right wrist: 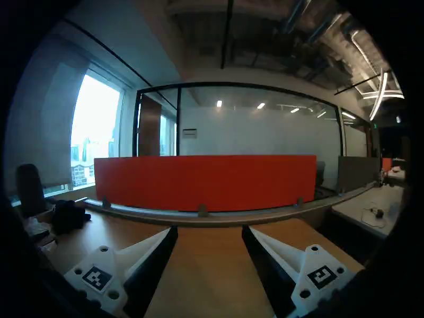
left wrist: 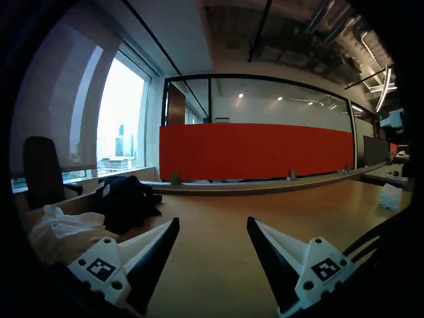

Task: Fold towel

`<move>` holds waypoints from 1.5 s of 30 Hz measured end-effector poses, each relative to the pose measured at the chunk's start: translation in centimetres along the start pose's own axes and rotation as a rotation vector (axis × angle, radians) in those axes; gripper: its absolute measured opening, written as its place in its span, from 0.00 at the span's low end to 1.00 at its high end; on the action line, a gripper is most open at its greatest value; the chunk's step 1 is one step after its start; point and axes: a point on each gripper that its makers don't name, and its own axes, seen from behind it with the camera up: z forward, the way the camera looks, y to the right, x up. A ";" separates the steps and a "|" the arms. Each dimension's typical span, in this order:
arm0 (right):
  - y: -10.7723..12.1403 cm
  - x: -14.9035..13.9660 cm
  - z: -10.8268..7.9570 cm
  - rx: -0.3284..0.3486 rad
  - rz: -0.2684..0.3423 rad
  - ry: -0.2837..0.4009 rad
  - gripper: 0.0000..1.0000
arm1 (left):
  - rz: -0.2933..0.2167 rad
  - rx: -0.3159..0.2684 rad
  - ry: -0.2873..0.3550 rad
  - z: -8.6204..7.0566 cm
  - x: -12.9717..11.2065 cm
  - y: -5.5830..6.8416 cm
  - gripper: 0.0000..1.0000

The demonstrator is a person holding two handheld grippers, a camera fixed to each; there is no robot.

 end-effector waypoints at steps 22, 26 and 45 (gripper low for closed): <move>2.0 -2.5 -1.4 -0.033 0.006 0.065 0.98 | 0.000 0.000 0.000 0.0 -0.2 0.0 0.94; 2.8 -4.2 -1.4 -0.033 0.031 0.064 0.98 | 0.000 0.001 0.000 0.0 -0.2 0.0 0.94; 5.6 -10.9 -0.7 -0.040 0.113 0.060 0.99 | 0.000 0.001 0.001 -0.1 -0.2 0.1 0.94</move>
